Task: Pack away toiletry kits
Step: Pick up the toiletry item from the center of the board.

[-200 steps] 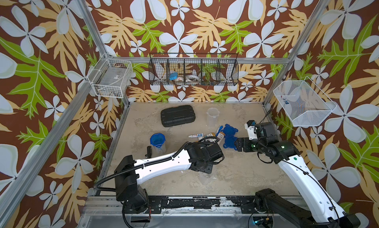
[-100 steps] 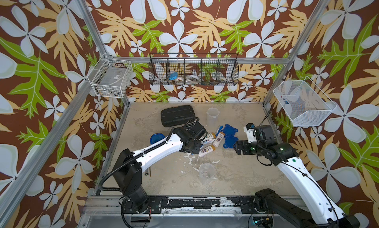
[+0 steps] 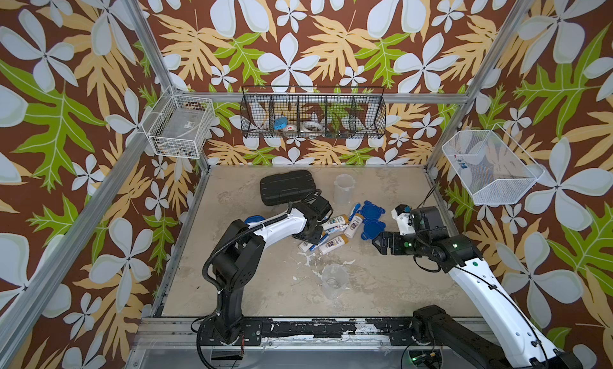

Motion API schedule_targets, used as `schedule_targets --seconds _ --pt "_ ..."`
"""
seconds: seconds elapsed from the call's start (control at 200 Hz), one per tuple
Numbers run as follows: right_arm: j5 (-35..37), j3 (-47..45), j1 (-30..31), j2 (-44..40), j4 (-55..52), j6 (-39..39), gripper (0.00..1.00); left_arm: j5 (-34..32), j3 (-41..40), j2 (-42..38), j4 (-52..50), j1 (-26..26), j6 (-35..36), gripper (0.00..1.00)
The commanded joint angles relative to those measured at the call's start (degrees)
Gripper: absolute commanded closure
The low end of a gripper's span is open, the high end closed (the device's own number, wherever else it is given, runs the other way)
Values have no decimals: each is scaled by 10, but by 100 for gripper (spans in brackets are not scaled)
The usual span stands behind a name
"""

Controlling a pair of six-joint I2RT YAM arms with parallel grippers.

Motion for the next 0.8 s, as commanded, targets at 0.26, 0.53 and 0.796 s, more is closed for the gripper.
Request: schedule_targets --seconds 0.26,0.53,0.796 --pt "-4 4 0 16 21 9 0 2 5 52 26 17 36 46" --pt "-4 -7 -1 5 24 14 0 0 -37 40 43 17 28 59" --pt "-75 -18 0 -3 47 36 0 -14 -31 -59 32 16 29 73"
